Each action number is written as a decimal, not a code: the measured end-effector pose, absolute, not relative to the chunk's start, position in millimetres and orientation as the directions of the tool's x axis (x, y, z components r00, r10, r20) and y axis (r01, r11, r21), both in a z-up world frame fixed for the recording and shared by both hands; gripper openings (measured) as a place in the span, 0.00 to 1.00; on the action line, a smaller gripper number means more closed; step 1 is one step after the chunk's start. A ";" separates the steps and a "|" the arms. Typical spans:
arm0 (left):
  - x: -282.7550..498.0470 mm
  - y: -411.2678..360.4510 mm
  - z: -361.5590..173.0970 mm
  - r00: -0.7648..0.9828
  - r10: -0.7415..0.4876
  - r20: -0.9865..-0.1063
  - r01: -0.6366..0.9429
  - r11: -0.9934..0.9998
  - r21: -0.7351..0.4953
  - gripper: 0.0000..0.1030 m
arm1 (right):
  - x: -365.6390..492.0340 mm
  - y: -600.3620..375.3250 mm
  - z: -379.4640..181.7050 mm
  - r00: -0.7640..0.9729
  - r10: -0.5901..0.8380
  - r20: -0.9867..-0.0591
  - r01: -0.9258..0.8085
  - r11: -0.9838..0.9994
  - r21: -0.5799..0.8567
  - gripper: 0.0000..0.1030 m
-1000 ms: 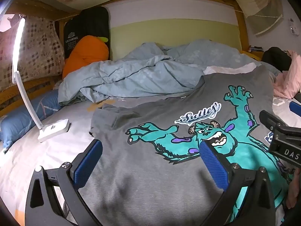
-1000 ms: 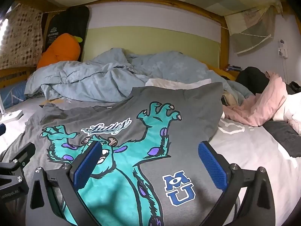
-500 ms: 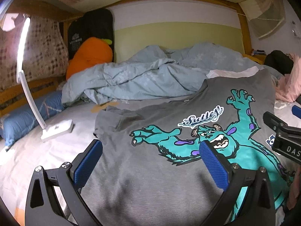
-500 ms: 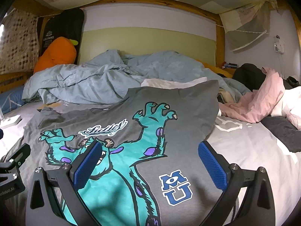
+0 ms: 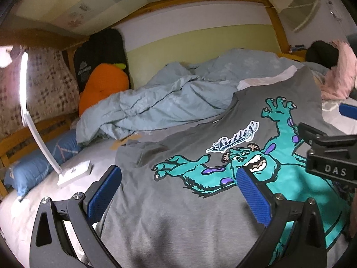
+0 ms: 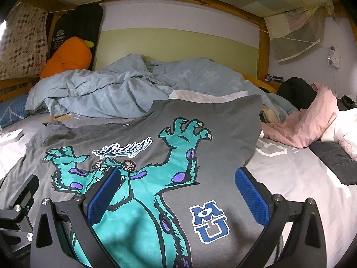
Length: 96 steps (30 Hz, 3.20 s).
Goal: Fold small clothes
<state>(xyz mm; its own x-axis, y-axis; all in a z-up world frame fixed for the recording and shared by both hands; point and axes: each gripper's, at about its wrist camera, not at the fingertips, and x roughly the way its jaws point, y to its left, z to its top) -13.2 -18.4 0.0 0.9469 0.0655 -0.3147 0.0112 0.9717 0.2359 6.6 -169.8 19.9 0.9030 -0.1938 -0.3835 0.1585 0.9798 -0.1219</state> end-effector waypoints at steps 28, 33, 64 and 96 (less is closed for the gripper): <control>-7.1 -7.2 -0.8 0.934 0.083 -0.348 -0.023 0.985 0.173 0.99 | 10.8 -170.1 15.8 0.898 -0.188 -0.399 0.152 0.981 -0.120 1.00; -9.0 -5.5 -1.9 0.934 0.086 -0.347 -0.029 0.986 0.165 0.99 | 11.2 -169.3 15.1 0.896 -0.186 -0.403 0.148 0.981 -0.124 1.00; -14.5 -19.4 -7.1 0.930 0.045 -0.364 0.042 0.973 0.226 0.99 | -1.2 -175.6 21.0 0.900 -0.214 -0.379 0.188 0.976 -0.106 1.00; -3.2 20.8 1.9 0.907 -0.101 -0.410 0.093 0.995 -0.038 0.82 | 4.3 -167.0 19.4 0.903 -0.212 -0.373 0.167 0.975 -0.149 0.99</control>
